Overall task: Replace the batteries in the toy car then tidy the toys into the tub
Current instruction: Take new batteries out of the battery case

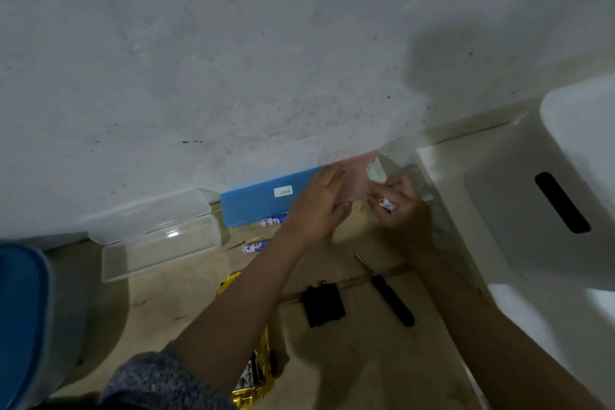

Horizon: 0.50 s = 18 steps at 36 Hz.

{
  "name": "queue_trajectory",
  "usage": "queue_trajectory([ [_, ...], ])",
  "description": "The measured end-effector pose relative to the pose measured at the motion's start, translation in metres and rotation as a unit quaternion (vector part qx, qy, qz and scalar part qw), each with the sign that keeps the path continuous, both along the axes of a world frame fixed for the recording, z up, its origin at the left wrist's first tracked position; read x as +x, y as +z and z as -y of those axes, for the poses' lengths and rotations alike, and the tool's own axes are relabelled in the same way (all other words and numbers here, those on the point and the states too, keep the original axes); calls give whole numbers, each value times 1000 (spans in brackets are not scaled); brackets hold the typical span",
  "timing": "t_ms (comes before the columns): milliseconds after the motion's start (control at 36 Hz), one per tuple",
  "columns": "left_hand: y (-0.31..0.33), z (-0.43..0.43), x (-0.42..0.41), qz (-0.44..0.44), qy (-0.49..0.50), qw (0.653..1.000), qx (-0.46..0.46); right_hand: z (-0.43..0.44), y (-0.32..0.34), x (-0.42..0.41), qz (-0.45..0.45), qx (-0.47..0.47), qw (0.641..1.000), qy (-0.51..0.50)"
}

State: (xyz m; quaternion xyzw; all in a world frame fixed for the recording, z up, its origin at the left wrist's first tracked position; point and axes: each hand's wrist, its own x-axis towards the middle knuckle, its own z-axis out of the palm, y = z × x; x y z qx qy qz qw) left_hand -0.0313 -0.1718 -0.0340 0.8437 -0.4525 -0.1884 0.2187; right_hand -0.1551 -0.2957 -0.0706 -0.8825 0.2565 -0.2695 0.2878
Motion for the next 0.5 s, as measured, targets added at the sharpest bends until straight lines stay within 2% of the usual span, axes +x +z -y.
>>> queue_trajectory([
  [83,-3,0,2,17,3,1000,-6,5,-6,3,34,-24,999,22],
  [167,-6,2,3,16,3,1000,-11,9,-8,5,26,-49,997,46],
  [333,-8,0,0,17,-24,999,-26,7,-13,7,37,-68,996,50],
  [500,-3,-3,0,-5,3,999,-31,8,-15,8,54,-116,991,36],
])
